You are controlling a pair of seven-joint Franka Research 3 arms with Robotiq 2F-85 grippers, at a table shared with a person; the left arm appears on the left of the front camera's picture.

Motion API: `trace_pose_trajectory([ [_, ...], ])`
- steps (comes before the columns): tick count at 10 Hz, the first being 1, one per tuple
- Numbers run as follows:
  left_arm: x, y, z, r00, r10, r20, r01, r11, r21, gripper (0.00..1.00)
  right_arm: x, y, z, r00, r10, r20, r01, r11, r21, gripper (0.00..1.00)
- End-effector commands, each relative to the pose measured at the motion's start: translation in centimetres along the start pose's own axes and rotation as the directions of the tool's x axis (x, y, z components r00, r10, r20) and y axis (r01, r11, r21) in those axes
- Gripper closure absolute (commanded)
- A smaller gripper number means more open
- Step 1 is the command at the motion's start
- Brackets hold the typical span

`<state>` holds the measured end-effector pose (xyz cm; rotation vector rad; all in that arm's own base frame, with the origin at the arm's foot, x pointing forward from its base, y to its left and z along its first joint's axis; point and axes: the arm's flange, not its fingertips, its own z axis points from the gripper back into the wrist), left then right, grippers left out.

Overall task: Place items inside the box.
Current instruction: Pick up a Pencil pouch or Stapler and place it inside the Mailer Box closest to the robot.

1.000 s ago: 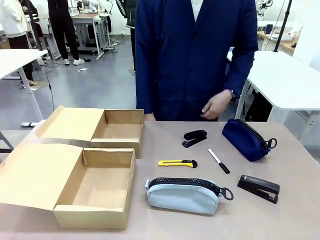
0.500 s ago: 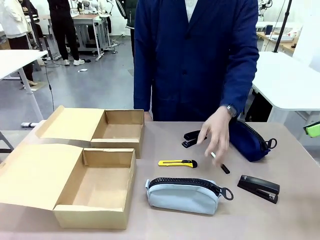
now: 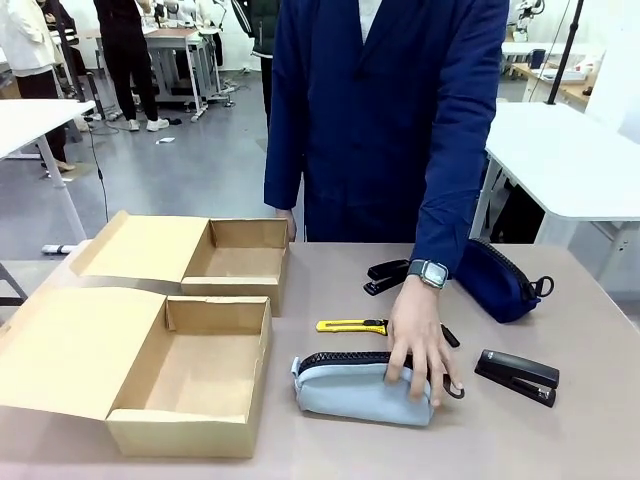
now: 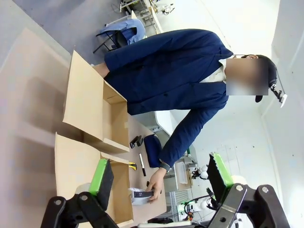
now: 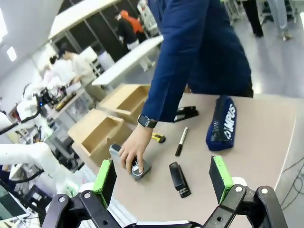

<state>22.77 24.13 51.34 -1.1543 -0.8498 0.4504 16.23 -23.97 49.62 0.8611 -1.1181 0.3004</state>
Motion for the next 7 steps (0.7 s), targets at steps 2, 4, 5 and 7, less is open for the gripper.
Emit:
trace_pose_trajectory([
  [2,0.1,0.0,-0.2,1.0,-0.024,0.007,0.024,0.999,-0.023,0.0,-5.0,0.7,-4.3,1.0,-0.005,0.02,0.005,1.0,0.019,0.0],
  [4,0.1,0.0,-0.2,1.0,-0.024,0.007,0.024,0.999,-0.023,0.0,-4.3,0.7,-5.1,1.0,-0.029,0.001,0.029,0.999,-0.028,0.0],
  [5,0.1,0.0,-0.2,1.0,-0.024,0.007,0.024,0.999,-0.023,0.0,-4.2,0.7,-5.5,1.0,-0.031,-0.006,0.031,0.999,-0.037,0.0],
  [7,0.1,0.0,-0.2,1.0,-0.024,0.007,0.024,0.999,-0.023,0.0,-4.0,0.7,-6.5,0.998,-0.036,-0.043,0.035,0.998,-0.045,0.0],
])
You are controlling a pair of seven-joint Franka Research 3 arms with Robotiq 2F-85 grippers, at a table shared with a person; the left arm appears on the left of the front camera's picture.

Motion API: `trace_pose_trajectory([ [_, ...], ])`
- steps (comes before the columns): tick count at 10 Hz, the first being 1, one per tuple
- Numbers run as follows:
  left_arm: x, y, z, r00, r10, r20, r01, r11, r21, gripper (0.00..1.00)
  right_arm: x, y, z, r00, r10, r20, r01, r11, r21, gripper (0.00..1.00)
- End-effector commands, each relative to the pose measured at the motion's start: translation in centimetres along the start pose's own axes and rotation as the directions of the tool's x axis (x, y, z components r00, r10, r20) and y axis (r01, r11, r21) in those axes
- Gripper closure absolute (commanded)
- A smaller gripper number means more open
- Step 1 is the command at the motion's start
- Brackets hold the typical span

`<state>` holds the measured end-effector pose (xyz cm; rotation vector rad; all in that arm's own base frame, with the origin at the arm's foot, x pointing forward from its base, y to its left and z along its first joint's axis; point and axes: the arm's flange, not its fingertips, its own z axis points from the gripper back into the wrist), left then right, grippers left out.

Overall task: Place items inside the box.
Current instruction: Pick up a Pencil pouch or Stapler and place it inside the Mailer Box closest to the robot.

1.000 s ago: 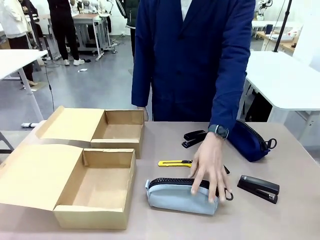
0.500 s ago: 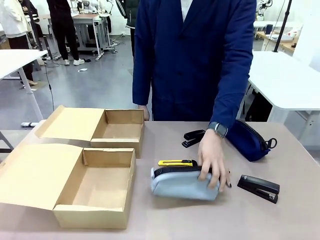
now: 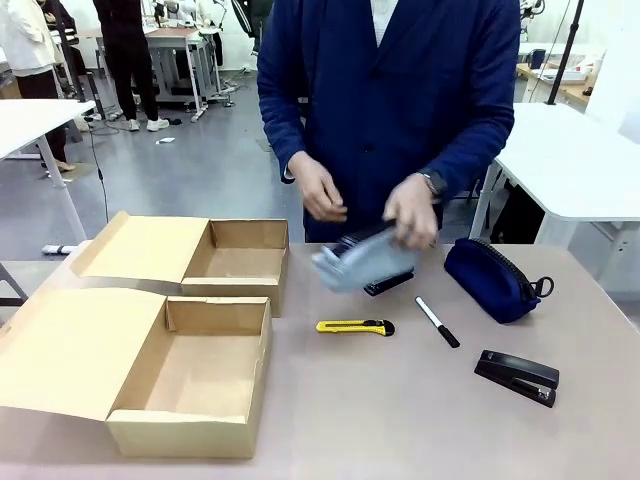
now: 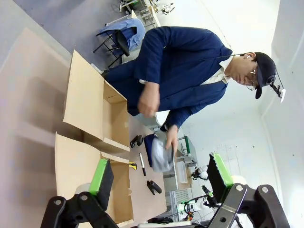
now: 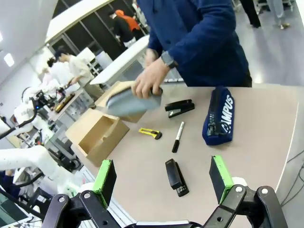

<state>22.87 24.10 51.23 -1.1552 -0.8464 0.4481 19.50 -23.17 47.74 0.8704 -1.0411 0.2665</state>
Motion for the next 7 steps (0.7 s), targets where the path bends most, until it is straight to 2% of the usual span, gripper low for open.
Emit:
trace_pose_trajectory([
  [1,0.1,-0.1,-0.1,1.0,-0.024,0.011,0.024,0.999,-0.022,0.0,-3.5,2.9,-4.1,1.0,0.025,-0.006,-0.025,0.999,-0.036,0.0],
  [2,0.1,-0.1,-0.1,1.0,-0.024,0.011,0.024,0.999,-0.022,0.0,-3.2,3.2,-5.0,1.0,0.023,-0.017,-0.024,0.998,-0.051,0.0],
  [3,0.1,-0.1,-0.1,1.0,-0.024,0.011,0.024,0.999,-0.022,0.0,-2.6,3.5,-7.1,0.999,-0.032,-0.017,0.028,0.981,-0.194,0.0],
  [4,0.1,-0.1,-0.1,1.0,-0.024,0.011,0.024,0.999,-0.022,0.0,-2.1,3.7,-9.6,0.997,-0.068,-0.038,0.05,0.931,-0.362,0.0],
  [5,0.1,-0.1,-0.1,1.0,-0.024,0.011,0.024,0.999,-0.022,0.0,-1.6,3.8,-13.2,0.99,-0.064,-0.122,0.005,0.898,-0.439,0.0],
  [6,0.1,-0.1,-0.1,1.0,-0.024,0.011,0.024,0.999,-0.022,0.0,-1.3,3.8,-15.2,0.983,-0.065,-0.17,-0.016,0.9,-0.436,0.0],
  [7,0.1,-0.1,-0.1,1.0,-0.024,0.011,0.024,0.999,-0.022,0.0,-1.4,3.6,-18.1,0.967,-0.084,-0.242,-0.045,0.875,-0.482,0.0],
])
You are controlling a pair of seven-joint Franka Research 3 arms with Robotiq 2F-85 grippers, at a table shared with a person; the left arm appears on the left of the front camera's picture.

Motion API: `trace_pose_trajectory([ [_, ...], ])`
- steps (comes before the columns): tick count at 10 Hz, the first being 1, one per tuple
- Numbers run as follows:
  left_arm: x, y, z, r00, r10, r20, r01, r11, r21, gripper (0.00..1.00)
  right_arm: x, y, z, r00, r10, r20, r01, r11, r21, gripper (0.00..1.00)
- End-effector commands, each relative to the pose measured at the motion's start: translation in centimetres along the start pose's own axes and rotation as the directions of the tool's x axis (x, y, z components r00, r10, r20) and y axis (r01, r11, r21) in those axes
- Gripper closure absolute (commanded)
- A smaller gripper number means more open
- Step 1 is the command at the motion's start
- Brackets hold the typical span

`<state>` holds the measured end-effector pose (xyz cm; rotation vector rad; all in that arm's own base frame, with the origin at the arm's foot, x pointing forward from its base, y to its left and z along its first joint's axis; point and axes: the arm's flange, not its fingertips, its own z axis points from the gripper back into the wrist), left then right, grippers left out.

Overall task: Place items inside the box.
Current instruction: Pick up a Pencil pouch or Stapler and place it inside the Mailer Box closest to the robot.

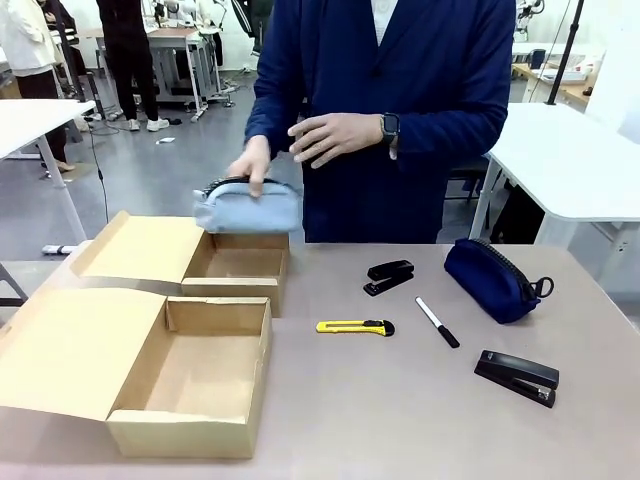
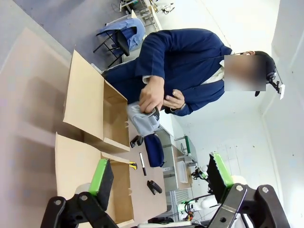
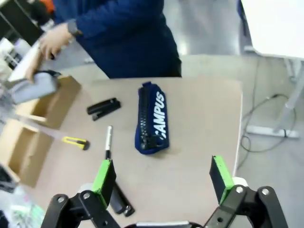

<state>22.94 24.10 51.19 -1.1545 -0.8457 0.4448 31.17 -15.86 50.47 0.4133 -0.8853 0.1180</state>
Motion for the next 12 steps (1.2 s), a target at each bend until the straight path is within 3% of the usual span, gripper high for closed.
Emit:
trace_pose_trajectory([
  [1,0.1,-0.1,0.0,1.0,-0.022,0.013,0.022,1.0,-0.022,0.0,-7.0,7.4,-5.7,0.992,0.008,-0.124,-0.021,0.994,-0.107,0.0],
  [2,0.1,-0.1,0.0,1.0,-0.022,0.013,0.022,1.0,-0.022,0.0,-6.9,7.2,-3.9,0.997,-0.018,-0.073,0.011,0.996,-0.09,0.0],
  [3,0.1,-0.1,0.0,1.0,-0.022,0.013,0.022,1.0,-0.022,0.0,0.8,2.3,-3.6,0.997,0.023,-0.07,-0.026,0.998,-0.051,0.0],
  [4,0.1,-0.1,0.0,1.0,-0.022,0.013,0.022,1.0,-0.022,0.0,0.8,2.3,-3.6,0.997,0.023,-0.07,-0.026,0.998,-0.051,0.0],
  [5,0.1,-0.1,0.0,1.0,-0.022,0.013,0.022,1.0,-0.022,0.0,1.1,4.3,-6.1,0.993,0.029,-0.115,-0.038,0.997,-0.074,0.0],
  [6,0.1,-0.1,0.0,1.0,-0.022,0.013,0.022,1.0,-0.022,0.0,1.0,5.4,-7.3,0.97,0.096,-0.223,-0.142,0.969,-0.203,0.0],
  [7,0.1,-0.1,0.0,1.0,-0.022,0.013,0.022,1.0,-0.022,0.0,1.9,6.5,-10.0,0.93,0.157,-0.333,-0.237,0.948,-0.214,0.0],
  [9,0.1,-0.1,0.0,1.0,-0.022,0.013,0.022,1.0,-0.022,0.0,4.9,6.8,-16.1,0.862,0.188,-0.47,-0.305,0.934,-0.187,0.0],
  [12,0.1,-0.1,0.0,1.0,-0.022,0.013,0.022,1.0,-0.022,0.0,6.4,6.3,-24.4,0.814,0.16,-0.558,-0.297,0.941,-0.163,0.0],
])
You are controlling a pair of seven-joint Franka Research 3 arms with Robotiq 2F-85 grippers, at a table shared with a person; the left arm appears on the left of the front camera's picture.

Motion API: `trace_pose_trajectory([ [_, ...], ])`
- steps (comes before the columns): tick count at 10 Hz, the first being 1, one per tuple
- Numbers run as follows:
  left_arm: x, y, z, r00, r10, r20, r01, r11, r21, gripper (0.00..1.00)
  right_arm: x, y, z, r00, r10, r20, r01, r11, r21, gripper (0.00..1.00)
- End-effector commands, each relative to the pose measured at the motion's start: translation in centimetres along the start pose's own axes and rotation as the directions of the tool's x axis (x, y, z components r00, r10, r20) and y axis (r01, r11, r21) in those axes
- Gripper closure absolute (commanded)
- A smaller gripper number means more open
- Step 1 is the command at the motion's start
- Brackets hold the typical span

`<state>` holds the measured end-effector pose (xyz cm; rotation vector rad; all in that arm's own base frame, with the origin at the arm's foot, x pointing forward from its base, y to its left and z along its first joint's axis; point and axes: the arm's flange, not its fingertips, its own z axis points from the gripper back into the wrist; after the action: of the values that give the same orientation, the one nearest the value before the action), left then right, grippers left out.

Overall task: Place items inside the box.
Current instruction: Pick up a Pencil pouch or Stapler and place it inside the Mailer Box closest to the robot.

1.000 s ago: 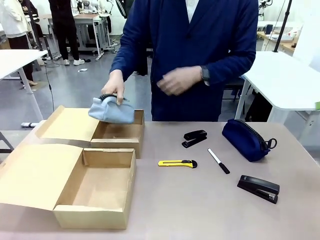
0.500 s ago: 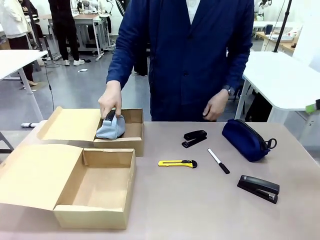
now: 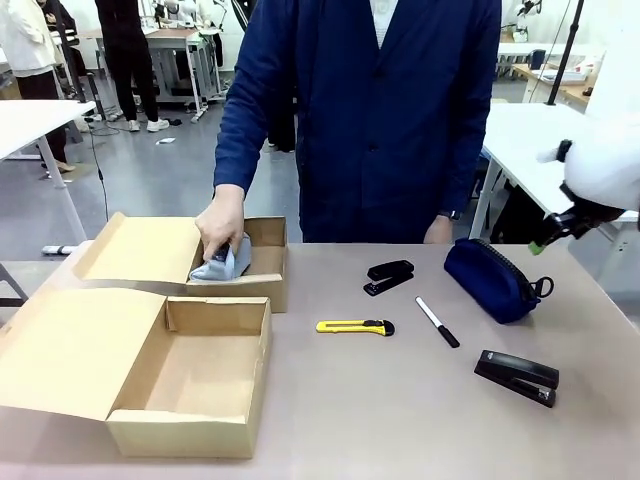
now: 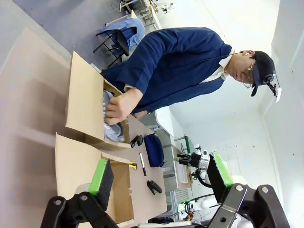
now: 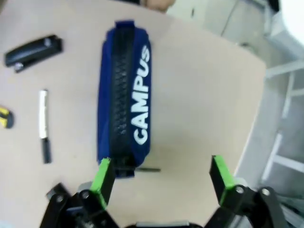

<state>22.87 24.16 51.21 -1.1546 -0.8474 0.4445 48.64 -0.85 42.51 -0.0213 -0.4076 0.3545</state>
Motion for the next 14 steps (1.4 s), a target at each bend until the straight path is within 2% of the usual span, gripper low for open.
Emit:
trace_pose_trajectory([
  [1,0.1,-0.1,-0.1,1.0,-0.021,0.012,0.021,1.0,-0.021,0.0,3.7,-0.7,-1.9,0.999,-0.023,-0.04,0.027,0.996,0.082,0.0],
  [3,0.1,-0.1,-0.1,1.0,-0.021,0.012,0.021,1.0,-0.021,0.0,4.6,-0.1,-4.1,0.999,-0.008,-0.053,0.014,0.994,0.111,0.0],
  [5,0.1,-0.1,-0.1,1.0,-0.021,0.012,0.021,1.0,-0.021,0.0,5.0,-0.1,-4.1,0.998,-0.025,-0.054,0.033,0.99,0.14,0.0],
  [8,0.1,-0.1,-0.1,1.0,-0.021,0.012,0.021,1.0,-0.021,0.0,5.4,2.0,-6.5,0.992,0.027,-0.127,-0.01,0.991,0.131,0.0],
  [11,0.1,-0.1,-0.1,1.0,-0.021,0.012,0.021,1.0,-0.021,0.0,5.6,3.3,-9.1,0.977,0.0,-0.214,0.018,0.996,0.084,0.0],
  [14,0.1,-0.1,-0.1,1.0,-0.021,0.012,0.021,1.0,-0.021,0.0,5.5,3.6,-9.6,0.973,-0.013,-0.228,0.043,0.991,0.127,0.0],
])
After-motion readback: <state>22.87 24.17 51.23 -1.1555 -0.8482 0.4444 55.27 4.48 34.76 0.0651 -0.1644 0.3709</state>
